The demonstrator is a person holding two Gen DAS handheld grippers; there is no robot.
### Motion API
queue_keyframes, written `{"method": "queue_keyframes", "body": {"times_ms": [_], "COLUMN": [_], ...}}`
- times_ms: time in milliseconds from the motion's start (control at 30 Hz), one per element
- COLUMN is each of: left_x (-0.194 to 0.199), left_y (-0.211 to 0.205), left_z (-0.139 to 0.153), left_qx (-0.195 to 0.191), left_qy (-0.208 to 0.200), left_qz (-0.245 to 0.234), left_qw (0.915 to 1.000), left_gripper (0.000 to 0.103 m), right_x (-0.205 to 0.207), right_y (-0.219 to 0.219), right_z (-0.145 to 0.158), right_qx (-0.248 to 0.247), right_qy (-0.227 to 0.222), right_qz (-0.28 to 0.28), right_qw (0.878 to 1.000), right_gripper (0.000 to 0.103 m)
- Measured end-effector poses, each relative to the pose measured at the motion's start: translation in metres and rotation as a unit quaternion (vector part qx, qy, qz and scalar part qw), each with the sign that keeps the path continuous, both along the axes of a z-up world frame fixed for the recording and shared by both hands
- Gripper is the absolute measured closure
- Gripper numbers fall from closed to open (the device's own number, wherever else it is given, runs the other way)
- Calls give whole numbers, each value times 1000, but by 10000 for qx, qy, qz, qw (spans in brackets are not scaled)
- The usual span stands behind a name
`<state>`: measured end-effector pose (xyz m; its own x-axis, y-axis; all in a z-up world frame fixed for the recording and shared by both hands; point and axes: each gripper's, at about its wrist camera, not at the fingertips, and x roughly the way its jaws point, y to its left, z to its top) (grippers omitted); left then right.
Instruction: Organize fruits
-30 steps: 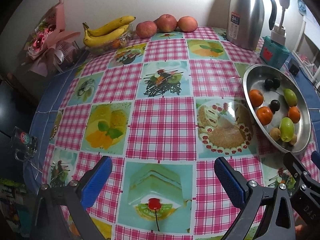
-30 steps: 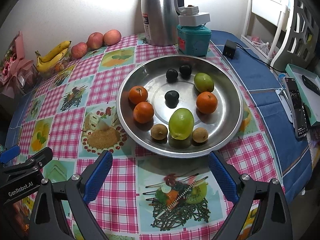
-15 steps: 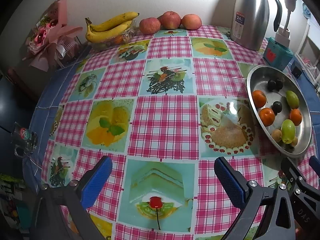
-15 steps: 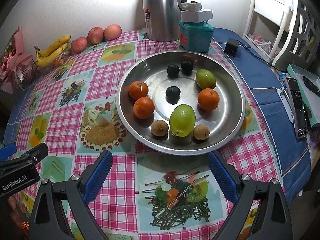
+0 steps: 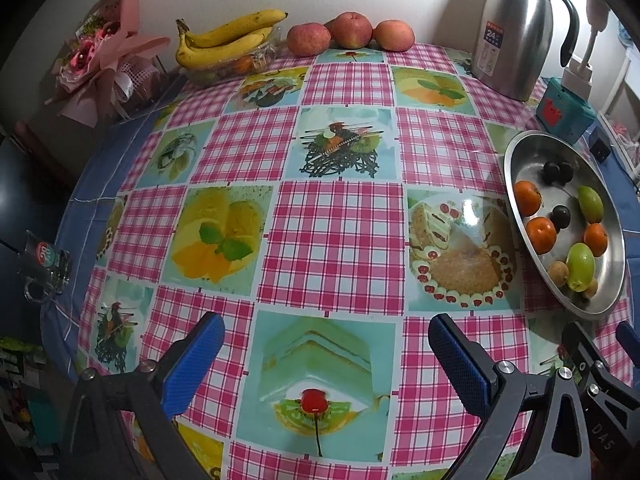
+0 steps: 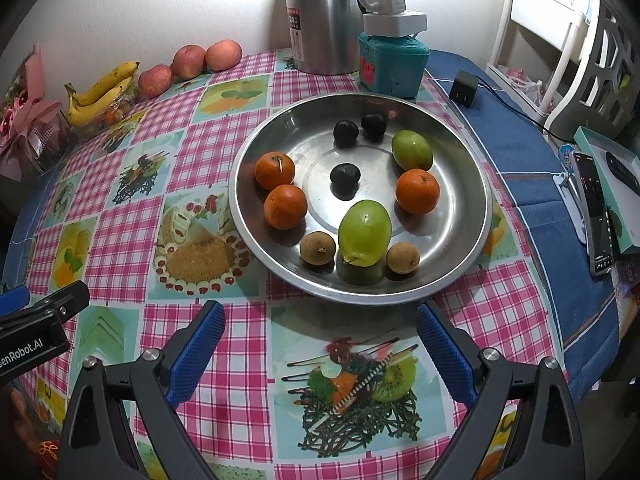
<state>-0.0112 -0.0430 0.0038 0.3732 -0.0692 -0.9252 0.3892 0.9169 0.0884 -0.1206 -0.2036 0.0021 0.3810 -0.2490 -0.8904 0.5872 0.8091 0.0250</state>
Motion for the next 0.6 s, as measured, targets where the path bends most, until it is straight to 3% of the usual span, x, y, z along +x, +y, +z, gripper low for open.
{"method": "queue_keyframes", "body": {"times_ms": [600], "left_x": [2], "left_y": [1], "left_z": [-1], "left_qx": [-72], "left_qy": [78], "left_qz": [8], "left_qw": [9999], "left_gripper": [0], "right_x": [3], "right_y": [3], "right_z": [-2], "right_qx": [29], "right_qy": [75], "right_qz": [56], "right_qw": [10000], "right_gripper": [7]}}
